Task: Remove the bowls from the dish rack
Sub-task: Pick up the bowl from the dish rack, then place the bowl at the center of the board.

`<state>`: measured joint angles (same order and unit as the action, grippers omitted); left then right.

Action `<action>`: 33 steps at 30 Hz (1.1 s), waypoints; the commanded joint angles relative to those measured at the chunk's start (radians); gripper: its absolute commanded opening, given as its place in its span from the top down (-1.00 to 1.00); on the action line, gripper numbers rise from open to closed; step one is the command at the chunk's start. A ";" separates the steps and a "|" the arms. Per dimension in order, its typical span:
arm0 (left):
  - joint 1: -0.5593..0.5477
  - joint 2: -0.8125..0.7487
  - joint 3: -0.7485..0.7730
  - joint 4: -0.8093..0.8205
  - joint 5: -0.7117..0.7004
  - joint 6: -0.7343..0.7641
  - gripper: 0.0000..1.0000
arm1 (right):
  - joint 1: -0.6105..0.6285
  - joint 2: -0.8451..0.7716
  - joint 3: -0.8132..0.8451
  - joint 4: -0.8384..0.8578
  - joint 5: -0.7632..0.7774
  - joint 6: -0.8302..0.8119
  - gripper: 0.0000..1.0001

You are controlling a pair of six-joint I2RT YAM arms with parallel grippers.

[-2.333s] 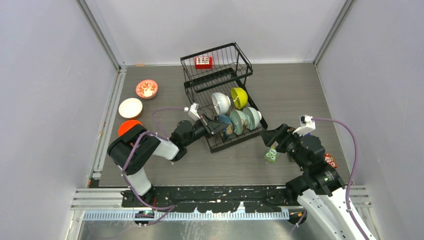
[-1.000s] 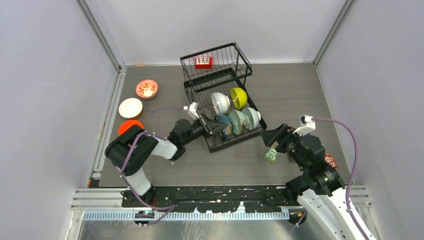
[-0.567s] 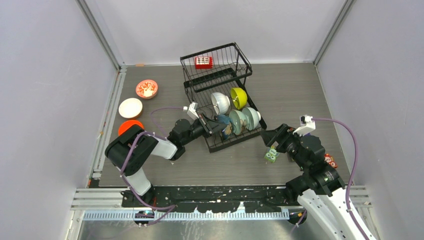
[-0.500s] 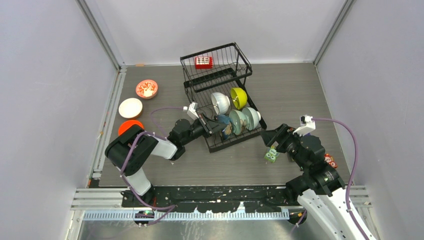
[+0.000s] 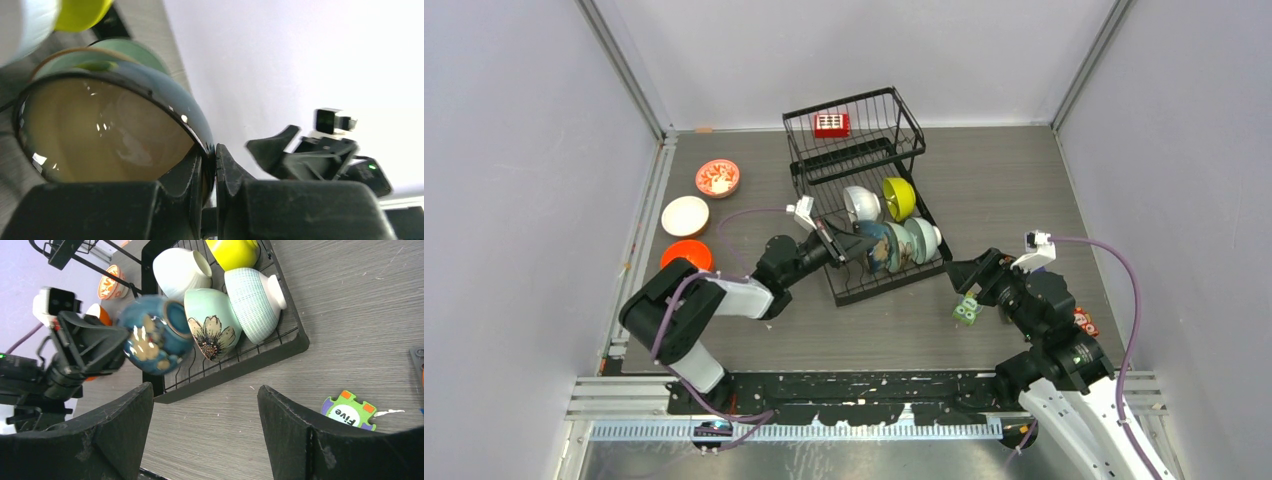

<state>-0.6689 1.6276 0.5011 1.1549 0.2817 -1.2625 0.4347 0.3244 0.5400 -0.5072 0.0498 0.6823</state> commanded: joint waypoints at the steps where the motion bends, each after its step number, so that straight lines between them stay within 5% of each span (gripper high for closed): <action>1: 0.006 -0.120 0.075 0.267 0.016 -0.027 1.00 | 0.000 -0.010 0.012 0.016 0.002 -0.016 -0.60; 18: -0.002 -0.321 0.119 0.035 0.090 0.049 0.99 | 0.001 -0.005 0.061 -0.008 -0.008 -0.016 -0.60; 27: -0.149 -0.631 0.315 -0.764 0.142 0.472 0.99 | 0.001 0.089 0.294 -0.113 -0.104 -0.066 -0.61; 33: -0.374 -0.762 0.492 -1.412 0.005 0.824 0.99 | 0.014 0.232 0.556 -0.263 -0.219 -0.121 -0.61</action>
<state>-0.9257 0.9398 0.8722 0.1631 0.3676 -0.7368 0.4347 0.4793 0.9390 -0.6765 -0.0734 0.6220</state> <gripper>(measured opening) 0.116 0.804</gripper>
